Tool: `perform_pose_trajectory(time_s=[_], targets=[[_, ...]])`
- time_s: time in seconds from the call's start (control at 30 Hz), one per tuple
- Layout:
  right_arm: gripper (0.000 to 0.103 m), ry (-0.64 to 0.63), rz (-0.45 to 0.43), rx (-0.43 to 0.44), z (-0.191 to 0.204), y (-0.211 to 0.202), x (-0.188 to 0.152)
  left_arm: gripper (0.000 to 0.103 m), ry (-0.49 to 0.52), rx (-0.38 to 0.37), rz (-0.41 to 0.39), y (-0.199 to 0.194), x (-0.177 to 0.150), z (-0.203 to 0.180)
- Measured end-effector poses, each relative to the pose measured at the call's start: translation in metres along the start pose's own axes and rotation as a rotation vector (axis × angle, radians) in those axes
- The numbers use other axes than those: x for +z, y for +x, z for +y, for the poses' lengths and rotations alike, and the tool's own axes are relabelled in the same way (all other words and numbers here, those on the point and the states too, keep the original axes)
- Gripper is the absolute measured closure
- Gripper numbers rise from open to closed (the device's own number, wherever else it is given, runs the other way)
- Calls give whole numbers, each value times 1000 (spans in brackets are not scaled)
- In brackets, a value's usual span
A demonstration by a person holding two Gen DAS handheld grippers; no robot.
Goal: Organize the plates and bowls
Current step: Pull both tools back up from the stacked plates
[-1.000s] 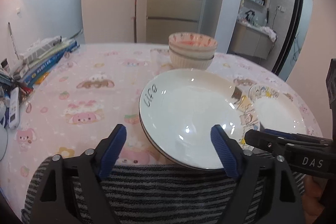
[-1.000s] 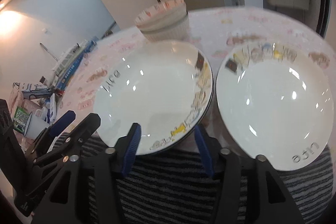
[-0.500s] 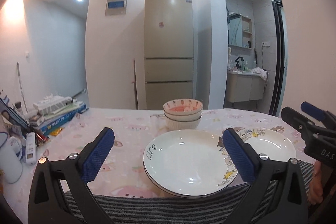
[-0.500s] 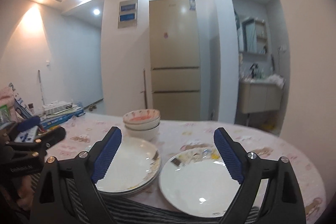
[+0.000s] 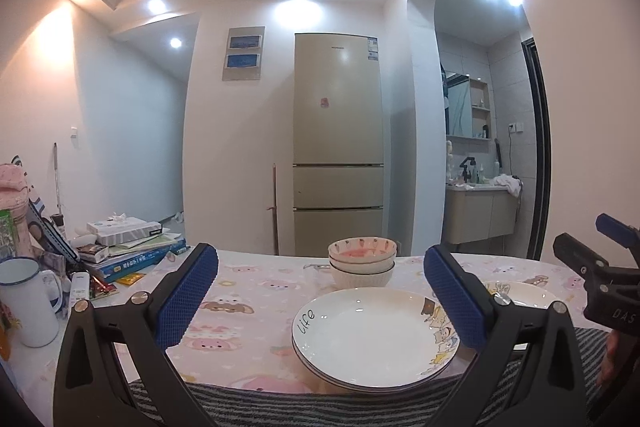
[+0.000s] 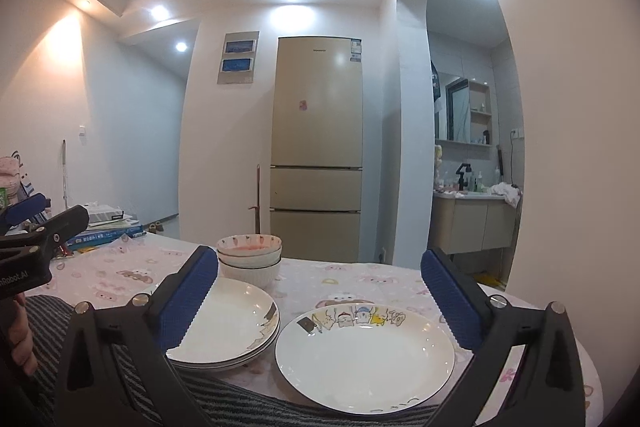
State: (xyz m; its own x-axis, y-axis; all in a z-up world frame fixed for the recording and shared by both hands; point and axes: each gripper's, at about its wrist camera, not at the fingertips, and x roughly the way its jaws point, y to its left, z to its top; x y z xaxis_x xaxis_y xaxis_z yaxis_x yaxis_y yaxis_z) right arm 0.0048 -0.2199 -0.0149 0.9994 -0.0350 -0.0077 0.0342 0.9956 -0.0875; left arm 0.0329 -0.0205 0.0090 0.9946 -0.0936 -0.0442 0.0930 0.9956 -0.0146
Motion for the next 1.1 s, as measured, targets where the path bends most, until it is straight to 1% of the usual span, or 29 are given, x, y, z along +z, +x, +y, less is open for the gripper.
perform_pose_trajectory(time_s=[0.1,0.17,0.3,0.5,0.7,0.8,0.87,0.93,1.0,1.1], targets=[[0,-19,-12,23,4,-3,0,0,34,0,21,3,-1,-7],[0,-47,-30,22,10,-7,1,0,49,-3,9,0,-1,-11],[0,-73,-28,16,17,-7,-1,0,37,-27,-15,-6,-1,-10],[0,-41,-16,20,9,-7,0,0,56,-16,-1,-5,-2,-15],[0,-37,-27,20,7,-7,0,0,59,-22,9,-5,-2,-16],[0,-30,-24,1,5,-8,1,0,78,-18,28,-1,-3,-21],[0,-18,-8,-20,3,-6,6,0,88,-15,57,5,-3,-22],[0,-15,29,9,-1,-3,12,0,97,-24,51,4,-4,-24],[0,-15,92,-7,-7,2,19,0,109,-69,36,0,0,-28],[0,24,121,-15,-24,3,27,0,133,-101,60,-2,9,-43]])
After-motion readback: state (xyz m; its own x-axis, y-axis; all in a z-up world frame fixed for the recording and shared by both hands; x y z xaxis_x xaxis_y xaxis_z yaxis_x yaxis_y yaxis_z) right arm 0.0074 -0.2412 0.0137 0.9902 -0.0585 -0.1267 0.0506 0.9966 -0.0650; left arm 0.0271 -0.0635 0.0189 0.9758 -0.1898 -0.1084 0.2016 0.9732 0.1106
